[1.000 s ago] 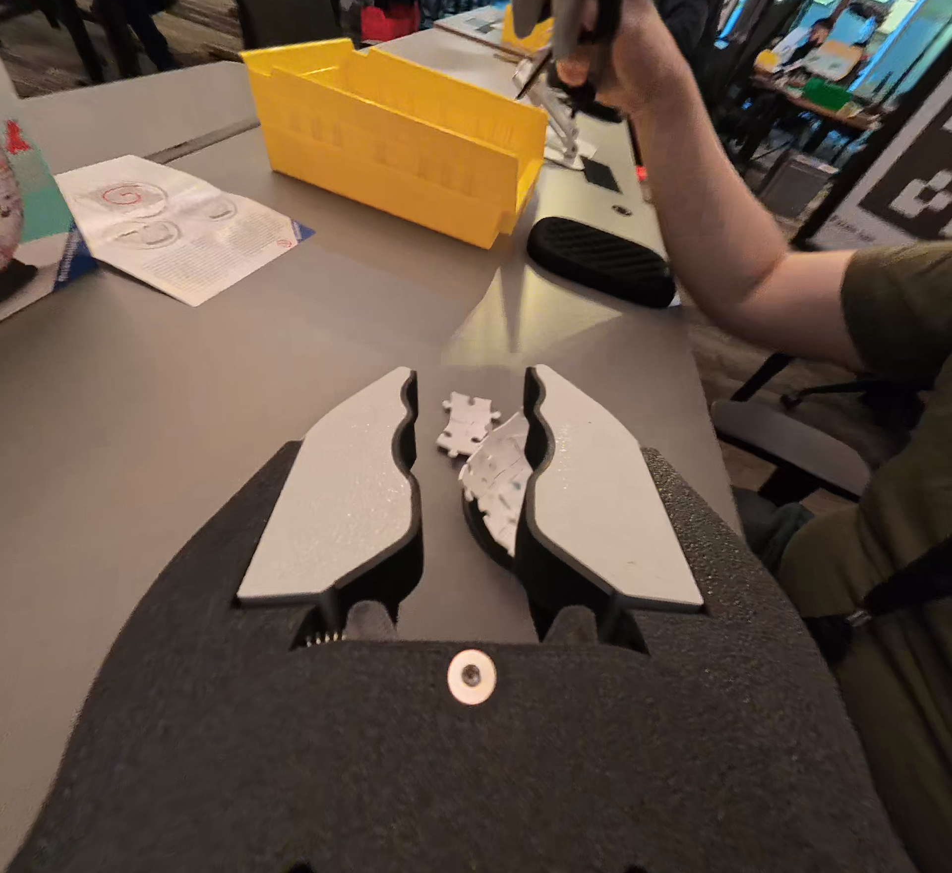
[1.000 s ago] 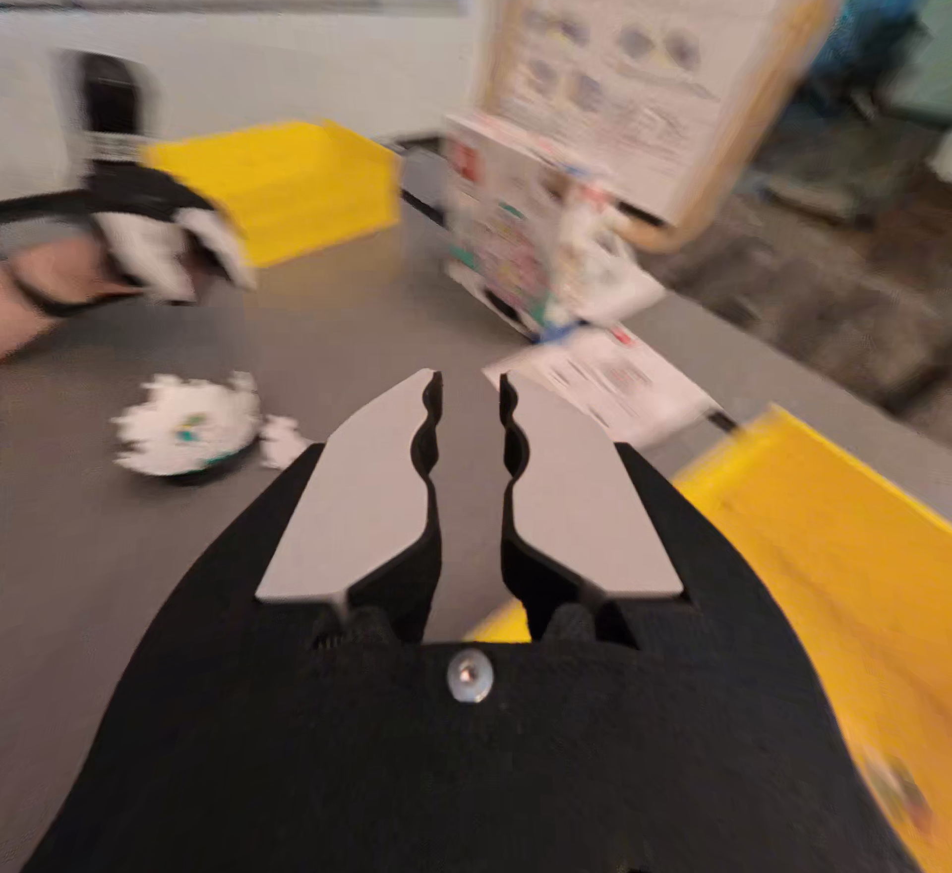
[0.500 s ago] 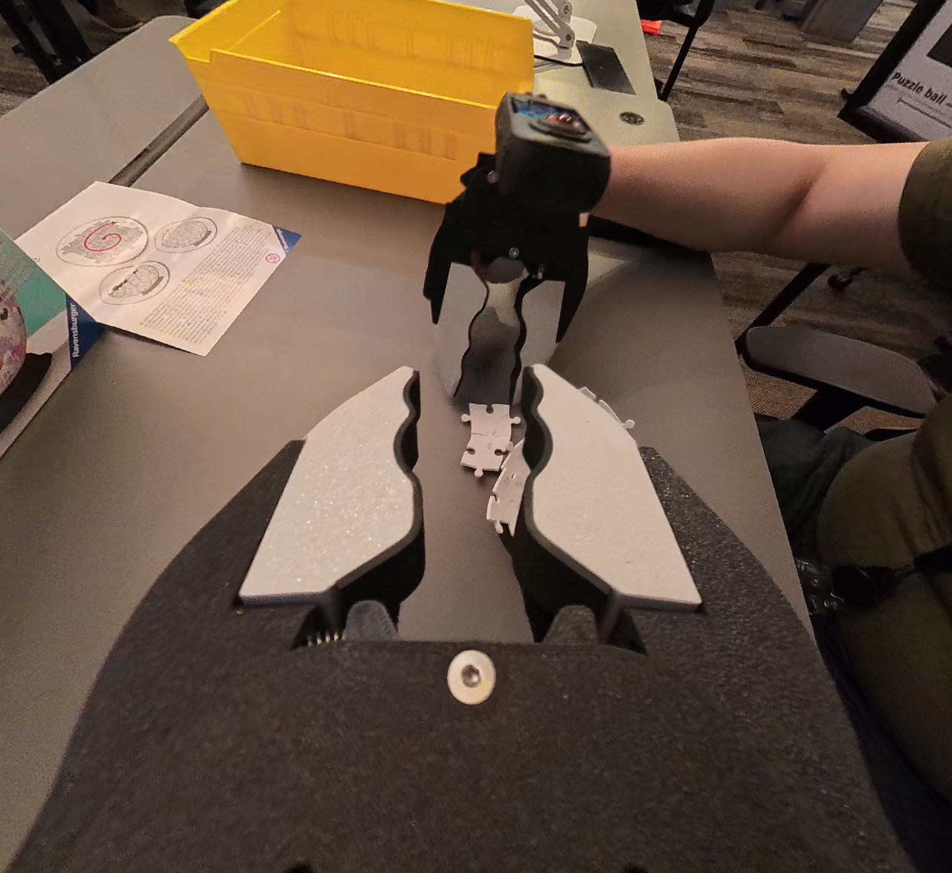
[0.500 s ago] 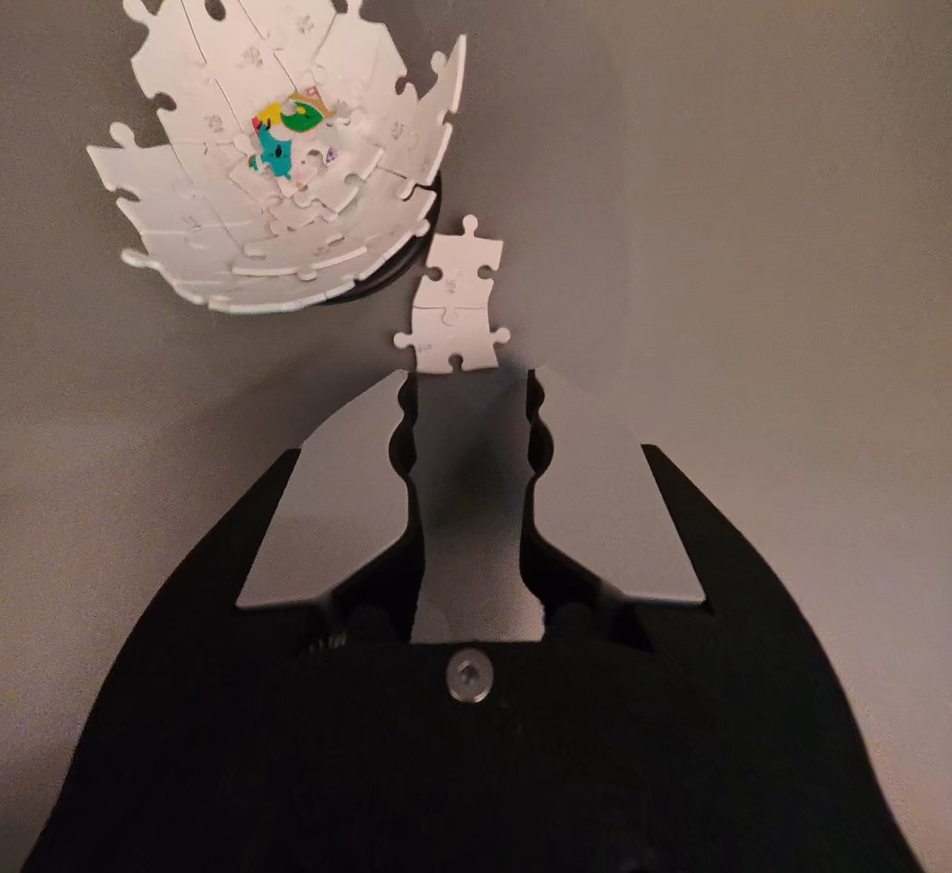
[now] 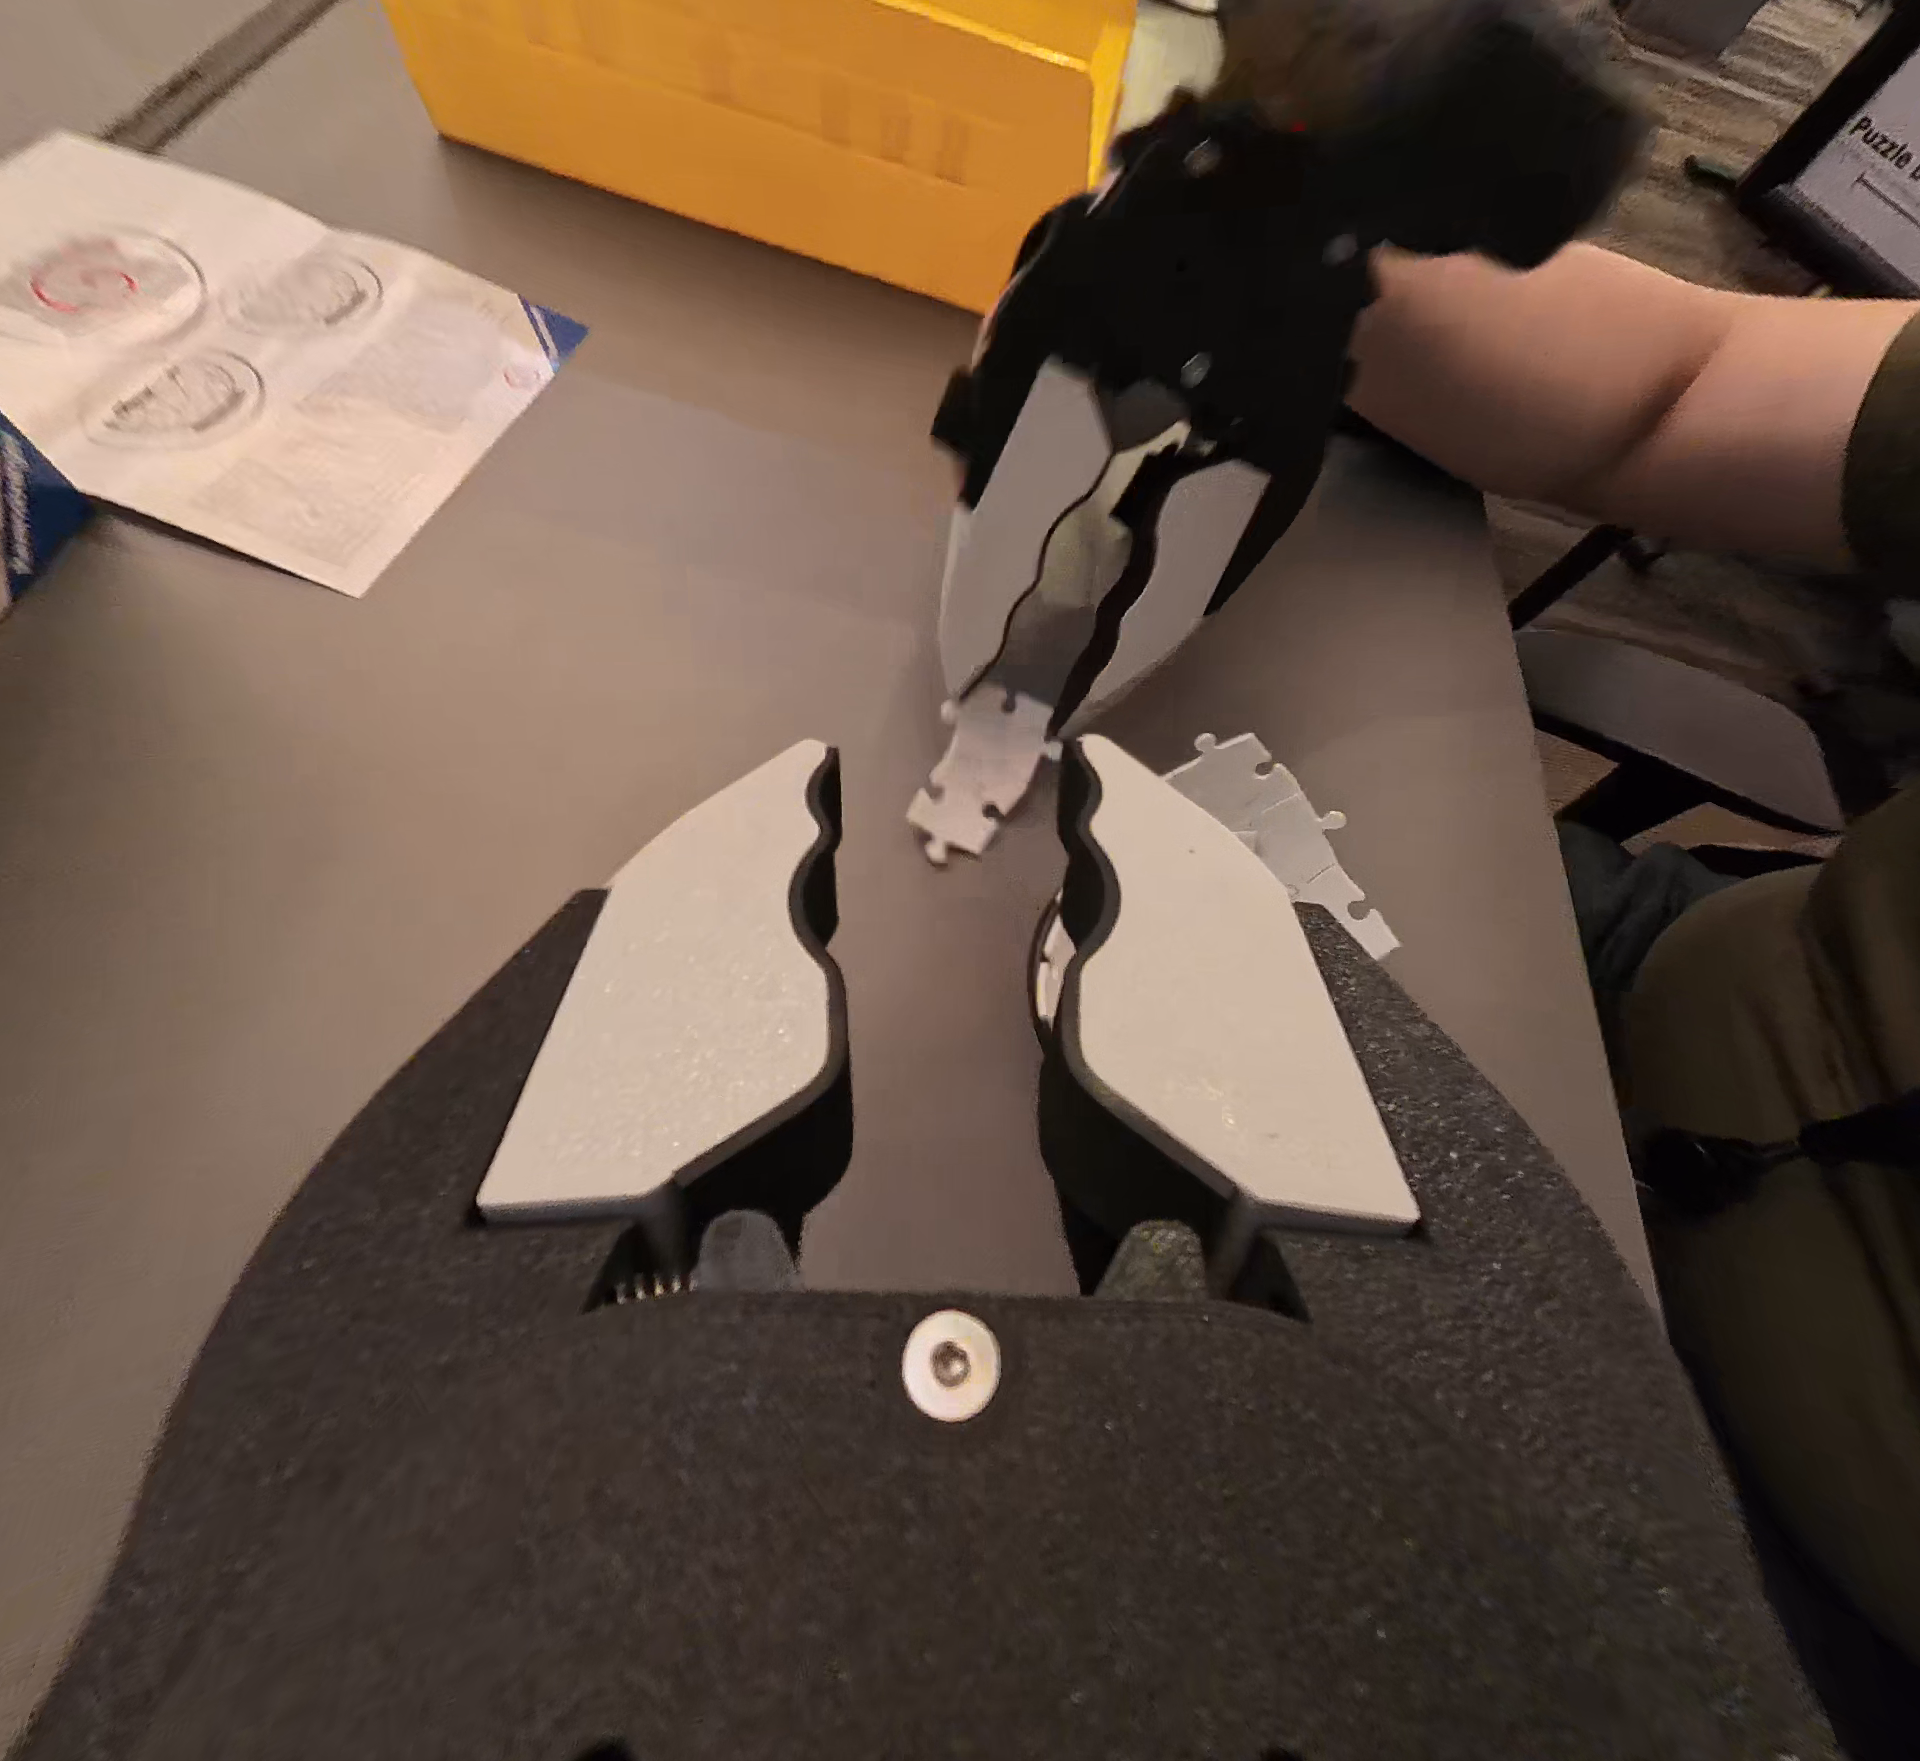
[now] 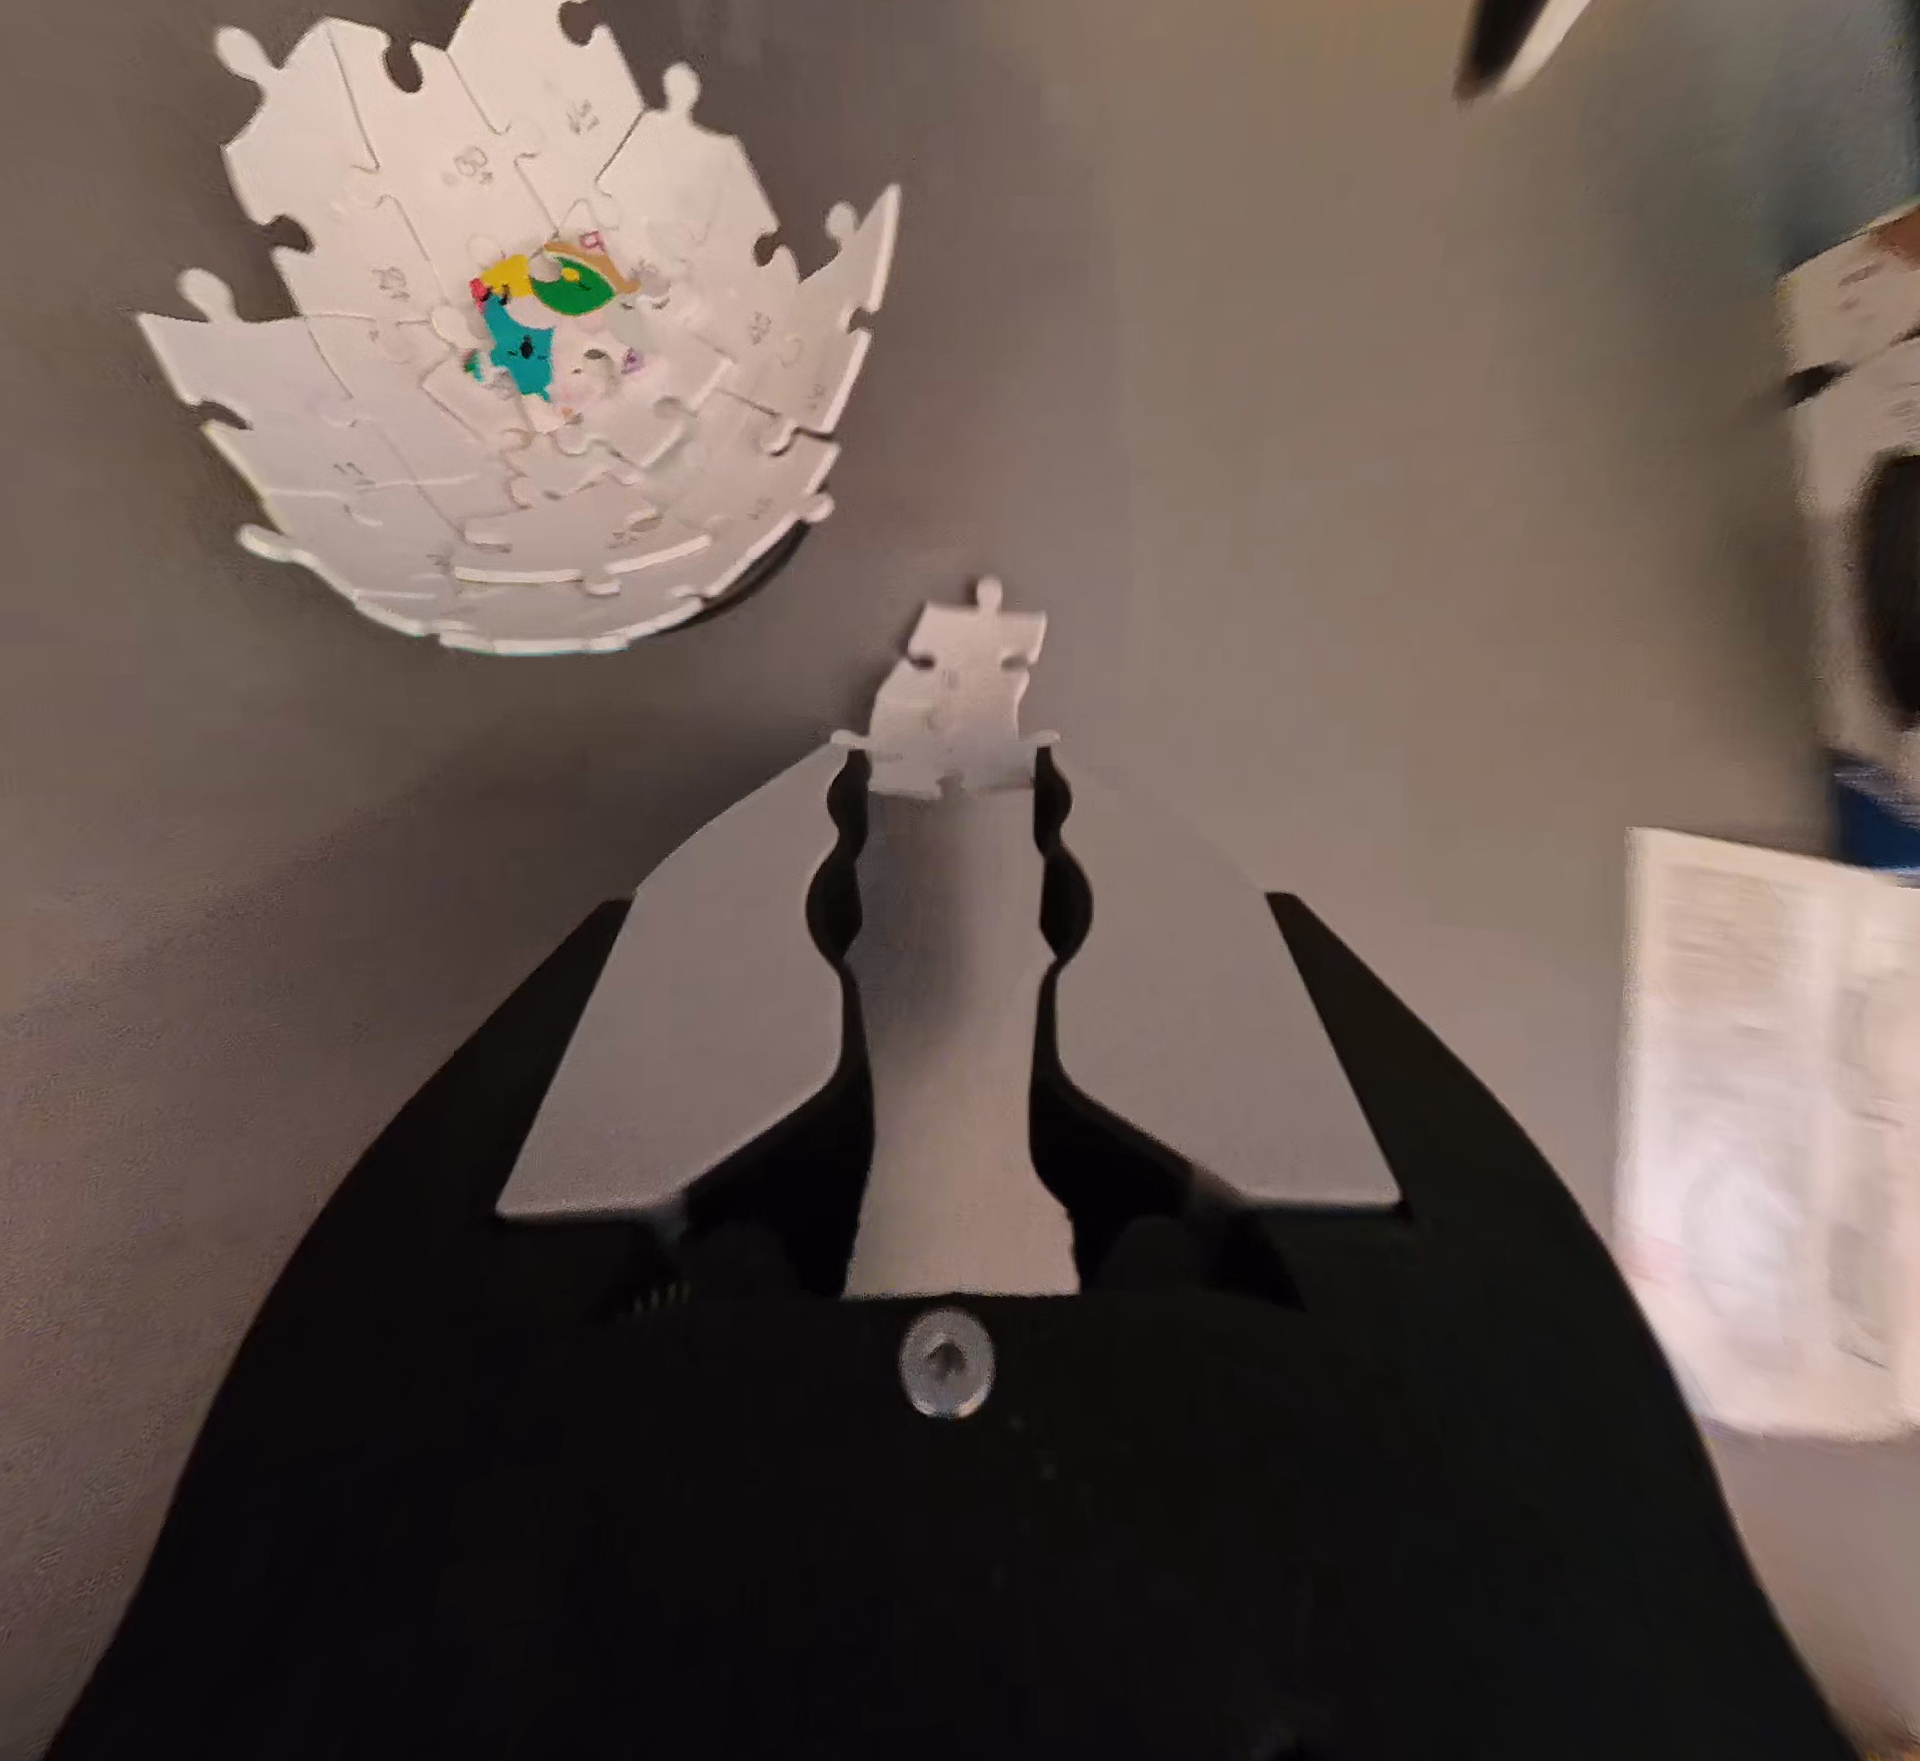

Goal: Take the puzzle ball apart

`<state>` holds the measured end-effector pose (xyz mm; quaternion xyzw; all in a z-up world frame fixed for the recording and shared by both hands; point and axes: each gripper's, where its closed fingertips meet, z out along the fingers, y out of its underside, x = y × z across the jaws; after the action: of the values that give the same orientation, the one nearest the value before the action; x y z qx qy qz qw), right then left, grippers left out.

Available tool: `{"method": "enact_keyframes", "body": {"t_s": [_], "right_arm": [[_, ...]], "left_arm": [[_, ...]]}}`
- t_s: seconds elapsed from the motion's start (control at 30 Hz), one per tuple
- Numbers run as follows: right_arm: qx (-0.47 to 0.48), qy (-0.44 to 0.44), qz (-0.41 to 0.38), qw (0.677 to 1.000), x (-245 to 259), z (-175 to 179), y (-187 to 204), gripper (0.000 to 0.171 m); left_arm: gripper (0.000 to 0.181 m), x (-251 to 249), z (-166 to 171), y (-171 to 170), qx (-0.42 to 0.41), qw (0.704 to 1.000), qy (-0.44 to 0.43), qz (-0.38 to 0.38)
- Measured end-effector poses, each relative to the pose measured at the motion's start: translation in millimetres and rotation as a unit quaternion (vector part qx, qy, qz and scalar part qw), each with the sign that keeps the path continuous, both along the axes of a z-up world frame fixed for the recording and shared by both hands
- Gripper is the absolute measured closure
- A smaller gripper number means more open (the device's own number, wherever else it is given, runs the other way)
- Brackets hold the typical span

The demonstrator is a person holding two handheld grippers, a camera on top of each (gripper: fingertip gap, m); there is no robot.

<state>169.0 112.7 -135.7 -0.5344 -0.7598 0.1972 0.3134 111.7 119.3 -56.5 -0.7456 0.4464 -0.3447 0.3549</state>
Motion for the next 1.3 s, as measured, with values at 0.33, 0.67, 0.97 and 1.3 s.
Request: {"method": "enact_keyframes", "body": {"t_s": [0.33,0.67,0.97,1.3], "right_arm": [[0.206,0.070,0.016,0.976,11,53,3,0.140],[0.206,0.150,0.023,0.967,14,77,-1,0.153],[-0.234,0.286,-0.126,0.921,11,102,29,0.135],[-0.252,0.245,-0.158,0.923,5,80,35,0.165]], "left_arm": [[0.122,44,-25,19,-0.101,0.990,-0.049,-0.081],[0.179,68,-27,-6,-0.160,0.966,-0.091,-0.184],[0.179,57,-6,21,-0.099,0.988,-0.098,-0.070],[0.179,63,-11,21,-0.090,0.992,-0.072,-0.057]]}}
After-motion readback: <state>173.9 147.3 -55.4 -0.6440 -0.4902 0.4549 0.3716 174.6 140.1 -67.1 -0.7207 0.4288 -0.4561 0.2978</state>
